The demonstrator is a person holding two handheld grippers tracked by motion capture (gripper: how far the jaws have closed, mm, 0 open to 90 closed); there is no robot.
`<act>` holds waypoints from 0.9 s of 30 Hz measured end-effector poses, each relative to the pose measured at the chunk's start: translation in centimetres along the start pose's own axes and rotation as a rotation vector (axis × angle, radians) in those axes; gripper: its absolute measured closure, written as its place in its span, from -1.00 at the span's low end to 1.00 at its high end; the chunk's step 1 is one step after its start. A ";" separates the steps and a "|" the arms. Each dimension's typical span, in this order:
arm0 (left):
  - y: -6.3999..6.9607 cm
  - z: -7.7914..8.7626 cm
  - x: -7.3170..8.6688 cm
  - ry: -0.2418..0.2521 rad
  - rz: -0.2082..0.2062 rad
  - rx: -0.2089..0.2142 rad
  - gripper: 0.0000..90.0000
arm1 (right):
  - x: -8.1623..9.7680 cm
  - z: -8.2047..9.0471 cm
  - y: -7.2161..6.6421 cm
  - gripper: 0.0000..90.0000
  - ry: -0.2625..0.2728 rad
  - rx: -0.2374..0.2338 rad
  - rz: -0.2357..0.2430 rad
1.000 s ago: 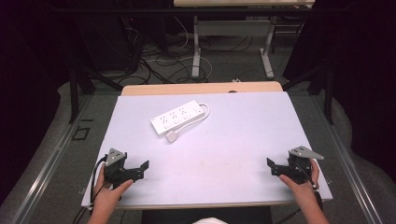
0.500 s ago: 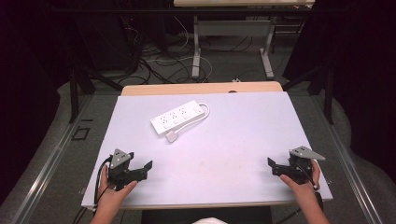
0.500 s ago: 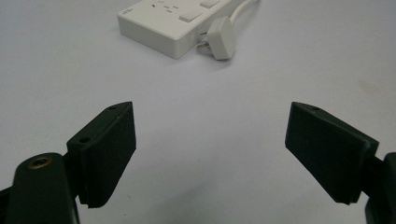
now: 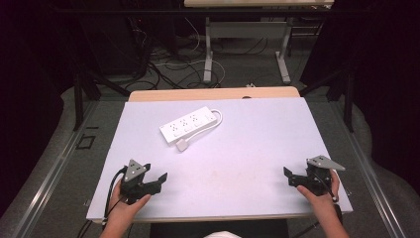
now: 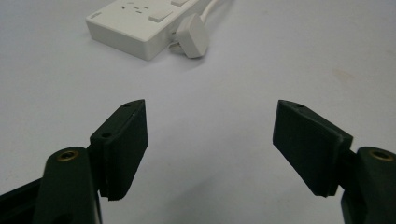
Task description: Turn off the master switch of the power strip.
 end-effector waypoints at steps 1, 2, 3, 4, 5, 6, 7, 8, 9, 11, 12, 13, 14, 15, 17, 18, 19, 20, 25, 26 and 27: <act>0.1 0.0 0.0 -0.004 -0.006 -0.001 -0.35 | 0.0 0.0 0.0 -0.86 0.000 0.000 0.000; 0.2 -0.1 0.0 -0.005 -0.012 0.001 -0.31 | 0.0 0.0 0.0 -0.86 0.000 -0.001 -0.001; 0.3 -0.1 0.0 -0.009 -0.016 0.000 -0.27 | 0.0 0.0 0.0 -0.86 0.000 -0.001 -0.001; 0.4 -0.1 0.1 -0.010 -0.015 0.004 -0.24 | 0.0 0.0 0.0 -0.86 0.000 -0.001 0.000; 0.4 -0.1 0.1 -0.011 -0.013 0.003 -0.24 | 0.0 0.0 0.0 -0.86 0.000 -0.001 0.000; 0.4 -0.2 0.1 -0.017 -0.013 0.005 -0.22 | 0.0 -0.1 0.0 -0.86 0.000 -0.002 -0.001; 0.4 -0.2 0.2 -0.024 -0.012 0.007 -0.18 | 0.1 -0.1 0.0 -0.86 -0.001 -0.002 -0.001; 0.4 -0.2 0.2 -0.031 -0.007 0.010 -0.08 | 0.1 -0.1 0.0 -0.86 0.000 -0.004 0.000; 0.4 -0.2 0.2 -0.040 -0.011 0.011 -0.08 | 0.1 -0.1 0.0 -0.86 0.000 -0.004 0.000; 0.5 -0.2 0.2 -0.038 -0.018 0.008 0.06 | 0.0 -0.1 0.0 -0.86 0.001 -0.003 0.002; 0.5 -0.2 0.2 -0.044 -0.019 0.008 0.11 | 0.0 -0.1 -0.1 -0.86 0.002 -0.004 0.001; 0.5 -0.2 0.3 -0.047 -0.017 0.013 0.11 | 0.0 -0.1 -0.1 -0.86 0.002 -0.004 0.001; 0.5 -0.2 0.3 -0.054 -0.021 0.017 0.12 | 0.0 -0.1 -0.1 -0.86 0.003 -0.004 0.001; 0.6 -0.1 0.3 -0.056 -0.018 0.016 0.13 | 0.0 -0.1 -0.1 -0.86 0.002 -0.004 0.002; 0.7 0.1 0.2 -0.067 -0.017 -0.007 0.21 | 0.0 -0.1 -0.1 -0.86 0.002 -0.004 0.002; 0.8 0.1 0.2 -0.078 -0.004 0.004 0.24 | 0.0 -0.1 -0.1 -0.85 0.002 -0.004 0.002; 0.8 0.2 0.2 -0.091 0.012 -0.001 0.29 | 0.1 -0.1 0.0 -0.85 0.001 -0.004 0.002; 0.9 0.3 0.2 -0.108 0.023 -0.011 0.30 | 0.1 -0.1 0.0 -0.85 0.001 -0.003 0.003; 1.1 0.5 0.3 -0.104 0.025 -0.033 0.38 | 0.1 -0.1 -0.1 -0.85 -0.002 -0.005 0.004; 1.2 0.5 0.2 -0.100 0.024 -0.039 0.38 | 0.1 -0.1 -0.1 -0.85 -0.002 -0.005 0.004; 1.2 0.5 0.3 -0.099 0.023 -0.047 0.41 | 0.1 -0.1 0.0 -0.85 -0.003 -0.006 0.003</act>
Point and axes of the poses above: each handheld gripper's, and its own axes: z roughly backward along the jaws, x roughly out of its underside, y roughly to its right, the point moved 2 cm from there along -z, roughly forward along the jaws, and after that the axes turned 11 degrees about z, right-handed, at the moved point
